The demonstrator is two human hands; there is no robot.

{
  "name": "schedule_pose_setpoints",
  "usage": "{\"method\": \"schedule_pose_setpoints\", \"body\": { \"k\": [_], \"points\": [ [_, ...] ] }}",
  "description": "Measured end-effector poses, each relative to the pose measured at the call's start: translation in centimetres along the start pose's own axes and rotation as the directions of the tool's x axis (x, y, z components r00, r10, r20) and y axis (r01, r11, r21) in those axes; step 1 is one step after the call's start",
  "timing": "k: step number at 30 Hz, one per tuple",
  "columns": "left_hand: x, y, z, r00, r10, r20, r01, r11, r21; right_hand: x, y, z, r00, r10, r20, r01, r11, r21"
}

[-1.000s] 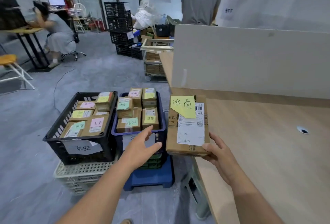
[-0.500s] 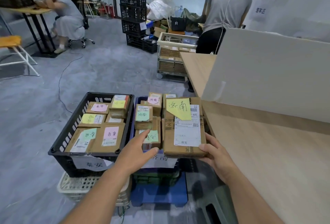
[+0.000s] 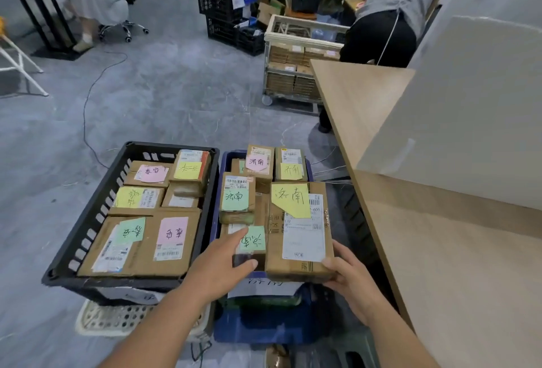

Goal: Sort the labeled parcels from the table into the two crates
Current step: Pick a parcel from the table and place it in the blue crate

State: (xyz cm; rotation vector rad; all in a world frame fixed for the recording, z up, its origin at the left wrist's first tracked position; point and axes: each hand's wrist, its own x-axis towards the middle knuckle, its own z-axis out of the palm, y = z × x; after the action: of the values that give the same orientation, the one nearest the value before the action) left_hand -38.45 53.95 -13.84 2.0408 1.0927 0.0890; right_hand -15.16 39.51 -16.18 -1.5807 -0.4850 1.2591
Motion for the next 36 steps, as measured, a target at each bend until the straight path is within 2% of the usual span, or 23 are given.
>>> {"method": "schedule_pose_setpoints", "body": {
  "k": [12,19,22,27,34,36],
  "points": [
    [13.6,-2.9,1.8,0.995,-0.082,0.057,0.068,0.974,0.217,15.6,3.1,-3.0,0.971,0.237,0.032,-0.238,0.971,0.021],
    [18.6,-5.0,2.7,0.991,-0.133,-0.010,0.131,0.957,0.259,22.4,4.0,-2.4,0.953,0.292,0.075,-0.290,0.956,-0.037],
    [19.7,-5.7,2.9,0.988,-0.156,0.011,0.147,0.951,0.272,24.4,3.9,-1.5,0.949,0.296,0.106,-0.290,0.955,-0.069],
    [20.2,-6.1,3.2,0.978,-0.190,0.087,0.151,0.931,0.333,25.1,3.5,-0.5,0.946,0.315,0.080,-0.302,0.943,-0.139],
    [20.3,-5.8,3.2,0.978,-0.188,0.085,0.149,0.929,0.340,24.8,2.1,0.6,0.978,0.206,0.040,-0.186,0.938,-0.293],
    [20.1,-5.8,3.0,0.977,-0.208,0.043,0.183,0.928,0.323,24.6,1.8,1.0,0.980,0.199,0.026,-0.180,0.930,-0.322]
  ]
}}
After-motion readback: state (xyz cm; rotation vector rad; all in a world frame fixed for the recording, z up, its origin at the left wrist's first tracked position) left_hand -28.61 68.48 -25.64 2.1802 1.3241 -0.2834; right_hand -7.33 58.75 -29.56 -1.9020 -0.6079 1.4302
